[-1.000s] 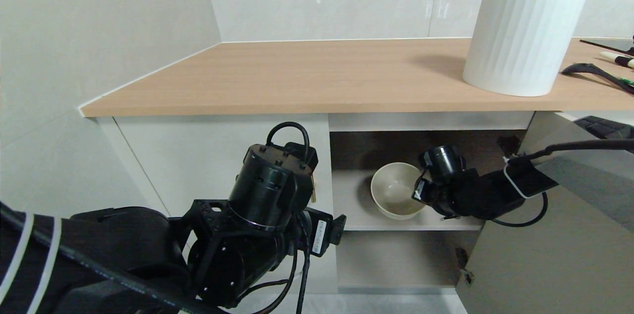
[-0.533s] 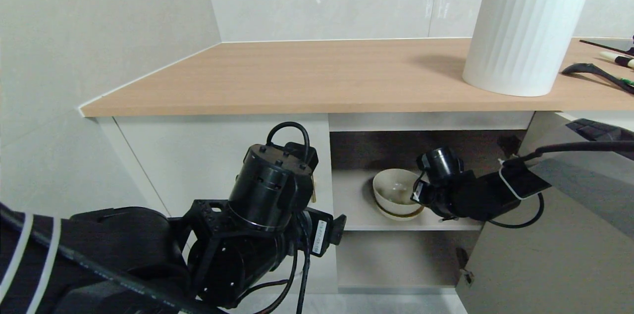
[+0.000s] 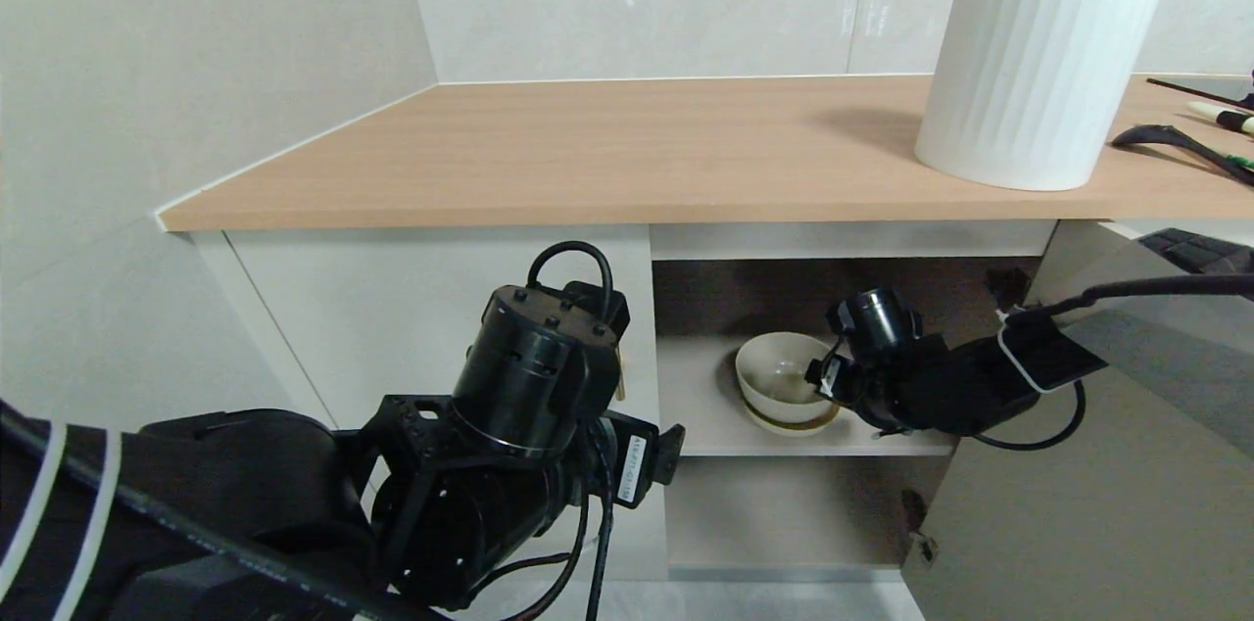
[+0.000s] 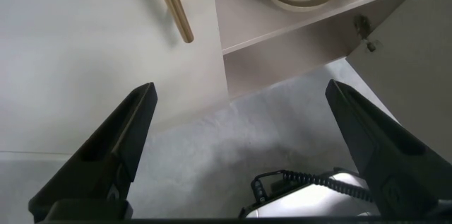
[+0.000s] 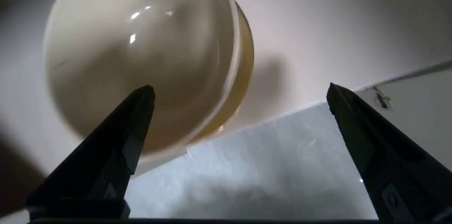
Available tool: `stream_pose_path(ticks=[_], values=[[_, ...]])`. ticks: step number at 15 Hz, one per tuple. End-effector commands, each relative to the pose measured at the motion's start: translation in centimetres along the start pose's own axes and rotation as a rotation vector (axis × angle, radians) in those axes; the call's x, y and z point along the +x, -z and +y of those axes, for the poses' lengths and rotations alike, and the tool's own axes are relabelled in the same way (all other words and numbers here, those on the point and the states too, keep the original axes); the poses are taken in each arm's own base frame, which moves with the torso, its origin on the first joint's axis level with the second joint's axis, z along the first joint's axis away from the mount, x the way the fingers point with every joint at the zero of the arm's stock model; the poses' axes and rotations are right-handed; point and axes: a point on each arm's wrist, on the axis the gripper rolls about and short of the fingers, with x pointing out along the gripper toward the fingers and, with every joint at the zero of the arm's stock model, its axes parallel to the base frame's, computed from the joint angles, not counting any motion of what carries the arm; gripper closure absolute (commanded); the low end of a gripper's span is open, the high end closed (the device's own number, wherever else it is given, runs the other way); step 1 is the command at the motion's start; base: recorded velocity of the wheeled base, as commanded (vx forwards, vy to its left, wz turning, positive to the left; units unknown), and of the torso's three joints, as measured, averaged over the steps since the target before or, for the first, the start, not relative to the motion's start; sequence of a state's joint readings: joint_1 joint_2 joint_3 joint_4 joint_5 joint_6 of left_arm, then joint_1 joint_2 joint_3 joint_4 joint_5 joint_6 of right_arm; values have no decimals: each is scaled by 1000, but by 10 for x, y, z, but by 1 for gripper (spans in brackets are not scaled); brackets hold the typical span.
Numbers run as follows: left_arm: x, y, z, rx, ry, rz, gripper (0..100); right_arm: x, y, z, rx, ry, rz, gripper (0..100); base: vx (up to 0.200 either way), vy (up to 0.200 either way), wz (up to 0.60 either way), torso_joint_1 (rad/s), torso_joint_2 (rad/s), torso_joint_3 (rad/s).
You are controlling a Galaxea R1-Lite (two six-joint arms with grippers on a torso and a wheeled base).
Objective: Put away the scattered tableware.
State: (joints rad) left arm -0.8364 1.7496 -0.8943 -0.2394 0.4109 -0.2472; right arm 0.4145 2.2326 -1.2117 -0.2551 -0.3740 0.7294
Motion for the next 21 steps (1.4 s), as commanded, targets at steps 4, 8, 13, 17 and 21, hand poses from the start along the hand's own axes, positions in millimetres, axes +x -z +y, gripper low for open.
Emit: stream_pose_path(ticks=[4,8,13,17,21], values=[[0,0,0,2,0,-2,0,-121,0,3,-91,-148,-7,0,0,0,0,0,0,0],[2,1,0,4,-2,5,0,-136,18,9,-140,-184,24,0,0,0,0,0,0,0],[2,1,0,2,-2,5,0,-139,24,13,-155,-199,34,0,-200,0,0,3,6,0],[1,1,0,2,-1,3,0,-139,27,11,-163,-195,43,0,-200,0,0,0,5,1],[2,1,0,2,-2,5,0,-138,28,12,-166,-195,46,0,-200,0,0,2,4,2]])
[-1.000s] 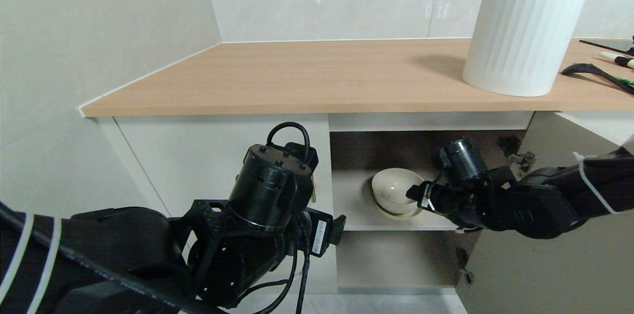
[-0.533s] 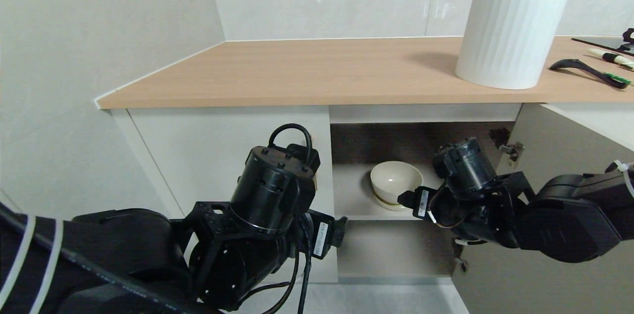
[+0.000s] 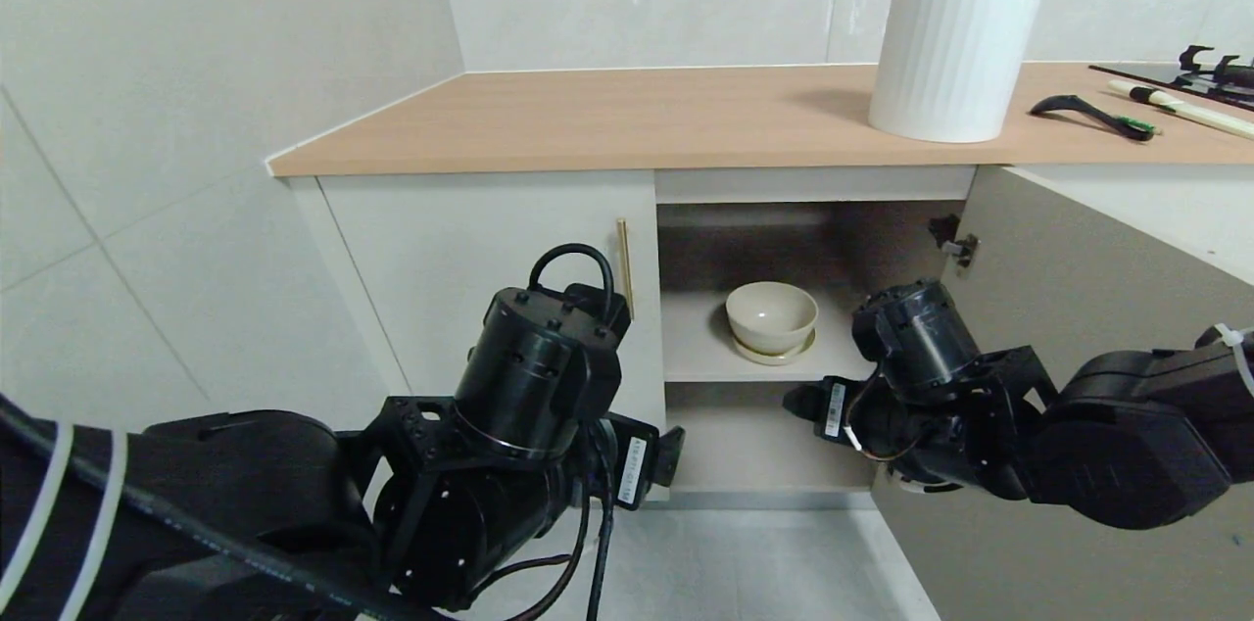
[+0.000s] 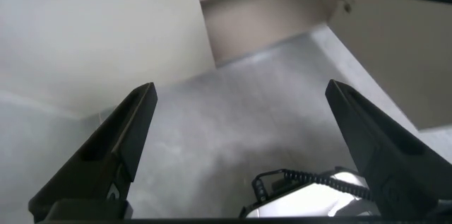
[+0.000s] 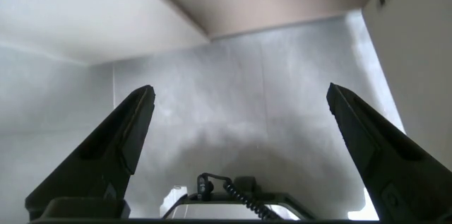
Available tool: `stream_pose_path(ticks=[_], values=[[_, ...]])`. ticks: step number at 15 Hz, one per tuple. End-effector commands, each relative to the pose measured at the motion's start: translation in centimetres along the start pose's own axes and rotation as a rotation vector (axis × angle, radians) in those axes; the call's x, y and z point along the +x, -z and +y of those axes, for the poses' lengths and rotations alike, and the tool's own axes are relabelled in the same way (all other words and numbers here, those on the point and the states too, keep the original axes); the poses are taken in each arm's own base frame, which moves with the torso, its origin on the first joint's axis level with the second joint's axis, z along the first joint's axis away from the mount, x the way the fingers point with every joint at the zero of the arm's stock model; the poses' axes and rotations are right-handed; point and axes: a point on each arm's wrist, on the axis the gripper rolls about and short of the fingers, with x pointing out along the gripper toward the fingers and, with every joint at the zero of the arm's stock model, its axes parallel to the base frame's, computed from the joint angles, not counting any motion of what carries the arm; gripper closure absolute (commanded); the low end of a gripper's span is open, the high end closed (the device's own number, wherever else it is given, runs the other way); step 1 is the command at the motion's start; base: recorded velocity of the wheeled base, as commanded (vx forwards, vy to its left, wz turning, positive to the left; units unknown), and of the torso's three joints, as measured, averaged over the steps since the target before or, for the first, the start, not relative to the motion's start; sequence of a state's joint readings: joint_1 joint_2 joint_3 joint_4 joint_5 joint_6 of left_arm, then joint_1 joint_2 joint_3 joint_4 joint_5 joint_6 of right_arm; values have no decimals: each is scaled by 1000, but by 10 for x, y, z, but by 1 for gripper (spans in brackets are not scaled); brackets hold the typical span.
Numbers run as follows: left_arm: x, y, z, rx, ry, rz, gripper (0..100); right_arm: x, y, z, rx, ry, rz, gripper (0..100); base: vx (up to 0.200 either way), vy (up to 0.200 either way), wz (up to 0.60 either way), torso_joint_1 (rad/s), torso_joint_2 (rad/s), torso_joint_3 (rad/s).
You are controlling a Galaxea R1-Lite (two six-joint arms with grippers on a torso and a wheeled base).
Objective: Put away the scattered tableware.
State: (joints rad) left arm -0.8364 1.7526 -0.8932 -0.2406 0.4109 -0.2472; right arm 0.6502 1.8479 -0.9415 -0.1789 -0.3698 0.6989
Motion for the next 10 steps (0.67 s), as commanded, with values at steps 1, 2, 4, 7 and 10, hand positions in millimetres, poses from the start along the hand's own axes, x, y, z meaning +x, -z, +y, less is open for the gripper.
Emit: stream_pose_path(ticks=[1,2,4,7,10], values=[[1,1,0,1,-1,2,0,-1,2,3,-7,-7,4,0,-200,0,0,2,7,2],[1,1,0,2,-1,4,0,0,3,3,-8,-7,6,0,-200,0,0,2,2,7],[2,1,0,4,-2,5,0,0,4,3,-11,-8,9,0,-100,0,0,1,1,1],[-1,-1,1,-1,-1,-5,0,-1,4,3,-10,-10,7,0,0,0,0,0,0,0],[-3,-4,3,-9,-2,-17,0,-8,5,6,-17,-29,6,0,0,0,0,0,0,0]])
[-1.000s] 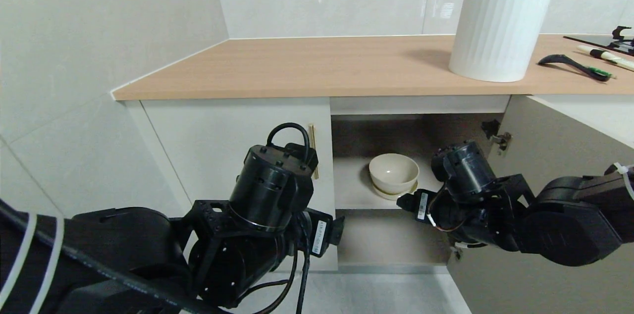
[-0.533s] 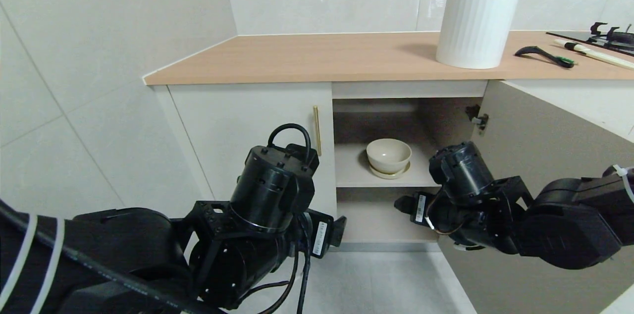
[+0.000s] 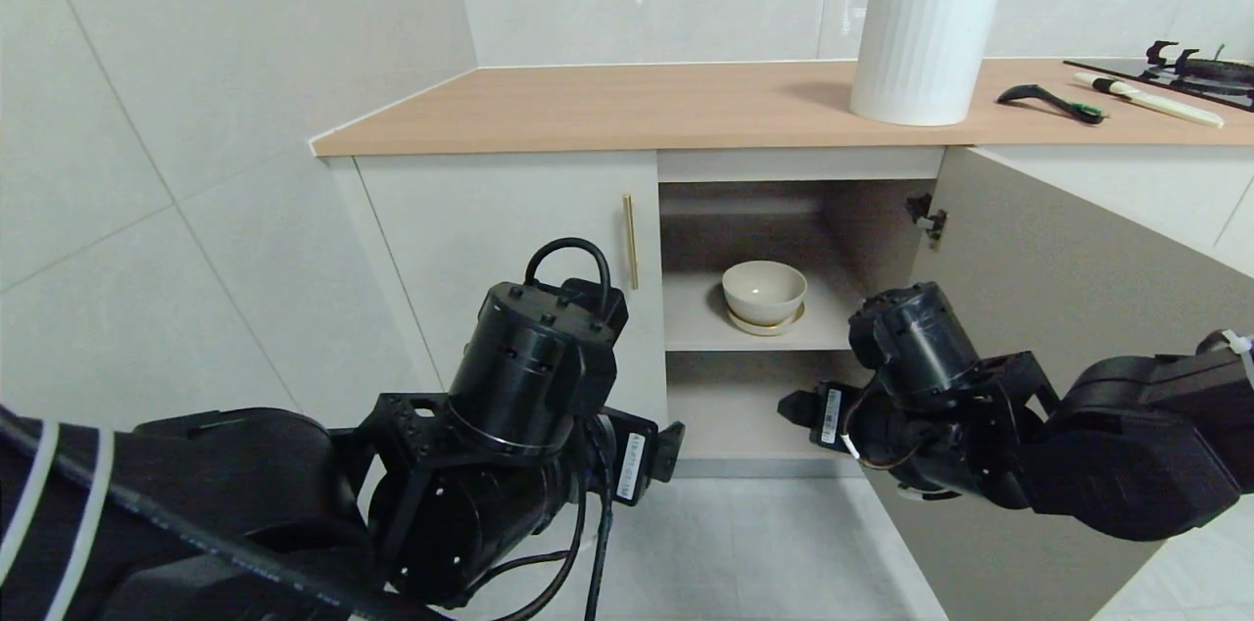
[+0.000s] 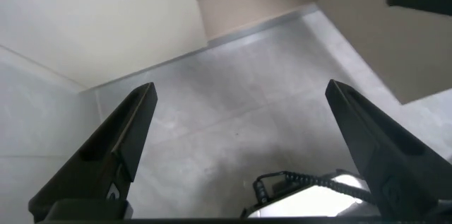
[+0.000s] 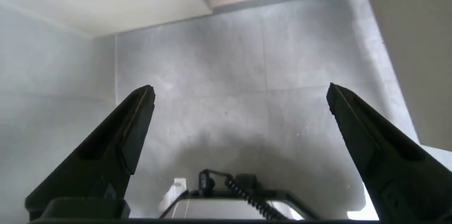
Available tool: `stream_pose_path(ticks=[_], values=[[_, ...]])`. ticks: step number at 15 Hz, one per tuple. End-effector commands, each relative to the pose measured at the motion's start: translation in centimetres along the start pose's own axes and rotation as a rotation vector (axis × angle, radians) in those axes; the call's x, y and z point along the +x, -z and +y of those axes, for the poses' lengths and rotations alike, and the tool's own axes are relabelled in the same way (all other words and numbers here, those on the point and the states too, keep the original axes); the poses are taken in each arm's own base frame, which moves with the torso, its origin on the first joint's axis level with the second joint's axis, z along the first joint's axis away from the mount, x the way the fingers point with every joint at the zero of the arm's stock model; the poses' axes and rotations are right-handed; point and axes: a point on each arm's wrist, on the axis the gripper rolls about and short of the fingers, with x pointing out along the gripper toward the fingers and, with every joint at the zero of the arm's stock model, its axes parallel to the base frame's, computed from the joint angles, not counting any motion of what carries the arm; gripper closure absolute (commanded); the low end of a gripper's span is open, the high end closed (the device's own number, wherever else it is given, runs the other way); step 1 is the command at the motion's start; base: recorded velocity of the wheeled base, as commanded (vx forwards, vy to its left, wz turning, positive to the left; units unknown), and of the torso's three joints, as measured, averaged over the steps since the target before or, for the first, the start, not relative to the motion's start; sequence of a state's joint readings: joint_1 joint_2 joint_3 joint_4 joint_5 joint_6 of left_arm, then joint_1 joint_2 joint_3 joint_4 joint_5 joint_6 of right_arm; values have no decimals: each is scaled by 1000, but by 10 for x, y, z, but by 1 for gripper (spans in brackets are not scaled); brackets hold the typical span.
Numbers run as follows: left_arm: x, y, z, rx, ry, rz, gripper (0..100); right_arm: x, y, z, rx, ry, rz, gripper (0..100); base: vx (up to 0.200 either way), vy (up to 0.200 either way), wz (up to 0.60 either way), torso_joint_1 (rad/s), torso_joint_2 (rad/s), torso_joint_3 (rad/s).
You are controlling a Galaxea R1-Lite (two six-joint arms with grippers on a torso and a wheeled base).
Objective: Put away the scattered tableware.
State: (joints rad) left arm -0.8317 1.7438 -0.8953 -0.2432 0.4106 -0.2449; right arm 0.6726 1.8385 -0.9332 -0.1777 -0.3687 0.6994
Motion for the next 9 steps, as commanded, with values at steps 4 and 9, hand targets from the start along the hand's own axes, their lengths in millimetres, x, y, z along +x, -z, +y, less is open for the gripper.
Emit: stream_pose_path(ticks=[4,9], values=[[-3,-1,2,-2,-10,-7,0,-28,-2,-7,-21,-9,47,0,-100,0,0,1,0,2],[-9,-4,4,-10,-31,-30,0,-115,28,-73,-55,-5,190,0,0,0,0,0,0,0]])
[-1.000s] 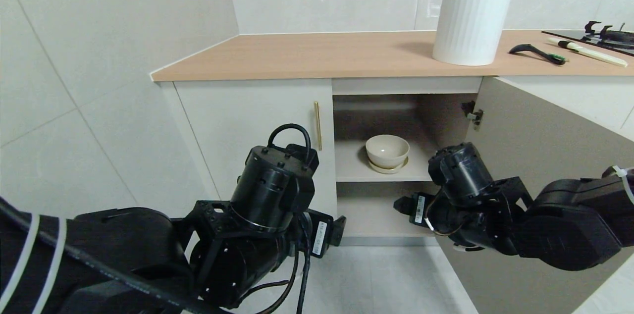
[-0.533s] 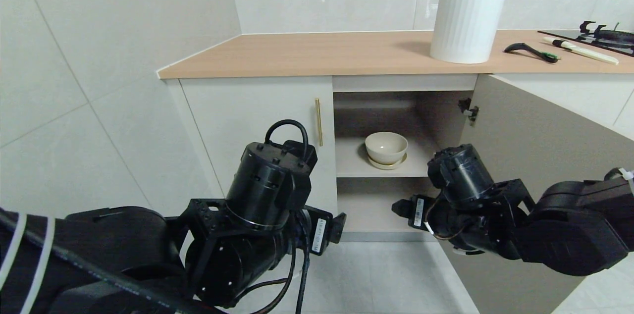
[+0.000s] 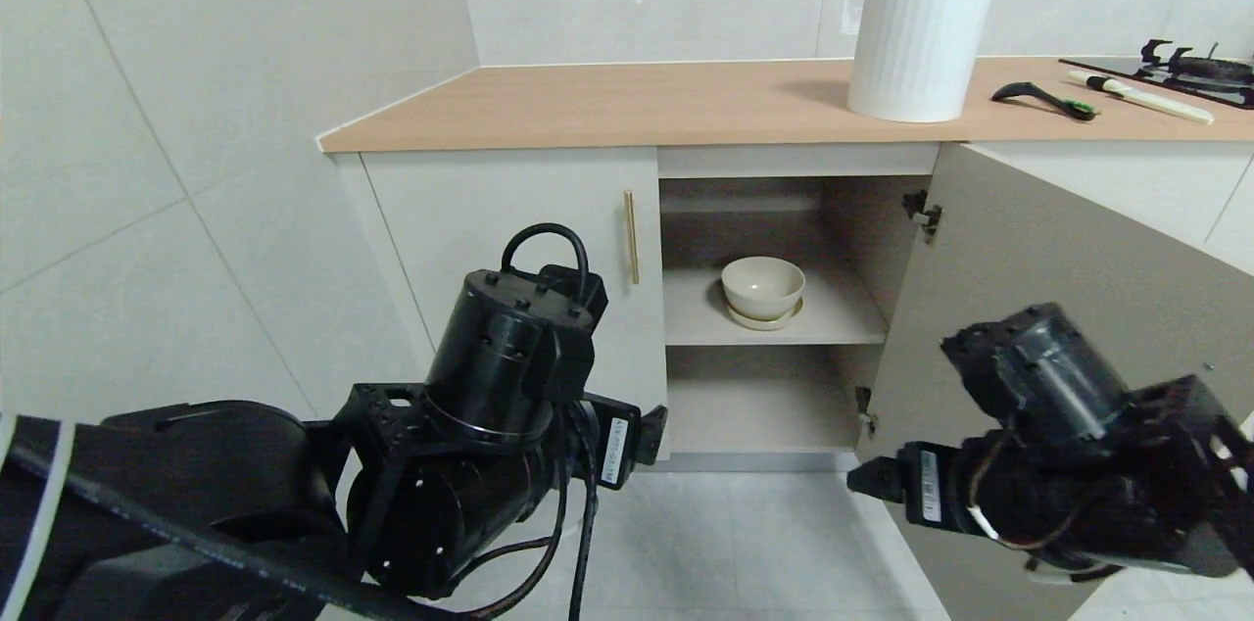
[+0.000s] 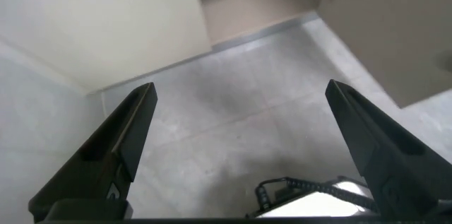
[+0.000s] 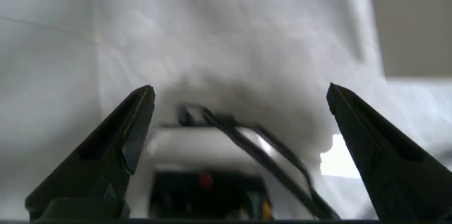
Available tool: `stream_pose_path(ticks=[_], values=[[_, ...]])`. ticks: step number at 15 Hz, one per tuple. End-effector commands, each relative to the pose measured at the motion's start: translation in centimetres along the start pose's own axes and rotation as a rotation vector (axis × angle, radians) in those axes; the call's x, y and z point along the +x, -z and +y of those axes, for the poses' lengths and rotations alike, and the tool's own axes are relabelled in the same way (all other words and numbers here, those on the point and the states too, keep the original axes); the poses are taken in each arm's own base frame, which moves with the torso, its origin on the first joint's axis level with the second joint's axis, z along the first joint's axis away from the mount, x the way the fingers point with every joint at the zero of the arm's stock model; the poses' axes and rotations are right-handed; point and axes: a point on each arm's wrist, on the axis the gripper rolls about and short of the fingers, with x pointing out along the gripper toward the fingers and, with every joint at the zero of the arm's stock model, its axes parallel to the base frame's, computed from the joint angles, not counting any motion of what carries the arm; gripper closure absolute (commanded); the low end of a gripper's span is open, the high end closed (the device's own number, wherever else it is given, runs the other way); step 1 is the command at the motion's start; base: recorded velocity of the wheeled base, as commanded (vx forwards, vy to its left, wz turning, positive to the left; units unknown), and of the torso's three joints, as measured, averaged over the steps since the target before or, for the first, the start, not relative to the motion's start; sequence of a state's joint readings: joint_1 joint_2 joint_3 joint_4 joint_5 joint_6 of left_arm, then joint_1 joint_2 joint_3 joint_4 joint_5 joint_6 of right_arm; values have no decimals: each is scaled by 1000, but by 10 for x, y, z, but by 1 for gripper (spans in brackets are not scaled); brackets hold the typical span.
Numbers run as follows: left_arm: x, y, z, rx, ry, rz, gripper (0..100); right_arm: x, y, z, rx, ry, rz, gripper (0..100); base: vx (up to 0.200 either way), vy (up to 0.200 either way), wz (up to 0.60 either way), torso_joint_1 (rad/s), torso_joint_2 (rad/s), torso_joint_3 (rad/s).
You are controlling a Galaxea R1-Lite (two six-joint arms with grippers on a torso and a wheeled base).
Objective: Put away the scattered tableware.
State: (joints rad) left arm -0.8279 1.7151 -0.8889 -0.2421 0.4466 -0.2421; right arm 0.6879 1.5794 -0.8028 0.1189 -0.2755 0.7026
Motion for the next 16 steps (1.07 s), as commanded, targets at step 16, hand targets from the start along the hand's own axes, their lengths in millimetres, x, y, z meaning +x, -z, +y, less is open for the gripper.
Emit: stream_pose_path(ticks=[16], values=[[-2,0,0,-1,4,-2,0,-105,74,-97,57,-22,175,0,0,-150,0,3,2,2]])
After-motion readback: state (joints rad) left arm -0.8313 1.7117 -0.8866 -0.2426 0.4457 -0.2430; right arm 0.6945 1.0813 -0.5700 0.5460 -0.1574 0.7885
